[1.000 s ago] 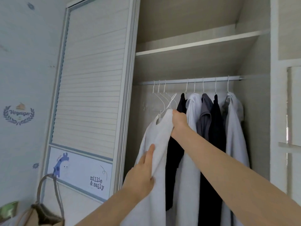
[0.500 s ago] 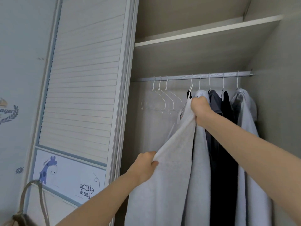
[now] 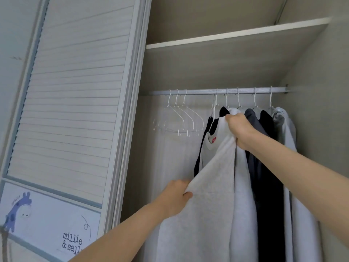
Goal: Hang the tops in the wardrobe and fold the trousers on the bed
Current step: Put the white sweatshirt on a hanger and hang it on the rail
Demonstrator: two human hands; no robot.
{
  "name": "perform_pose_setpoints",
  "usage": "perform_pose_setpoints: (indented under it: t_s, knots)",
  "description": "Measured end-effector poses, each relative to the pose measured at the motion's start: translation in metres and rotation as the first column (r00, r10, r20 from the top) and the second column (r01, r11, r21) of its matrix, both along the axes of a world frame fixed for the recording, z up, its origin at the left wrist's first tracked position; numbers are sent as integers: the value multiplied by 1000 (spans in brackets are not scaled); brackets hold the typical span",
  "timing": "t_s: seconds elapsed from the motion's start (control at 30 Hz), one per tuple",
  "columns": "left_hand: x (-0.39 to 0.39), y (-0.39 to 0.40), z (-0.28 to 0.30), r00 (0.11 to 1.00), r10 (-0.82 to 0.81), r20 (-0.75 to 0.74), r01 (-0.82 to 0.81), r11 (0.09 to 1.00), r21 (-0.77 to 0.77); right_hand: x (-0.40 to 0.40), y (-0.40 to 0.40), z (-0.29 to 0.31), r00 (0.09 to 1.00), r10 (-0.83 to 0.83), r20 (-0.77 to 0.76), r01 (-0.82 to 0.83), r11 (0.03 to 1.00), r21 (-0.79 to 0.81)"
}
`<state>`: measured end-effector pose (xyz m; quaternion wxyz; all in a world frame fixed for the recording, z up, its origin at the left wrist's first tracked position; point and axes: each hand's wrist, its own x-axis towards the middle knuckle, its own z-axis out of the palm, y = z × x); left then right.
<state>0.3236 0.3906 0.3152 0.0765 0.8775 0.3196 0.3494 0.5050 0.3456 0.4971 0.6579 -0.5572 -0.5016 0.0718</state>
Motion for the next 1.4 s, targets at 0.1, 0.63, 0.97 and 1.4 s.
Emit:
perform_pose_setpoints:
  t_s: [0.1,0.63,0.97,1.4]
  knots:
    - [-1,7,0,1000,3,19,-3,1000,4,-6,8,1,1000,27,10,-27,1000,2]
    - [0,65,50,961,59,270,-54,998,-27,-32,66,71,999,-8,-37,16,977,212]
    - [13,112,76,883,84,461,-25,991,-133,-40,121,105,986,-143,81,122,966,227]
    - [26,141,30,938,64,340,-20,991,-131,-24,163,64,812,-400,424,435,900,16]
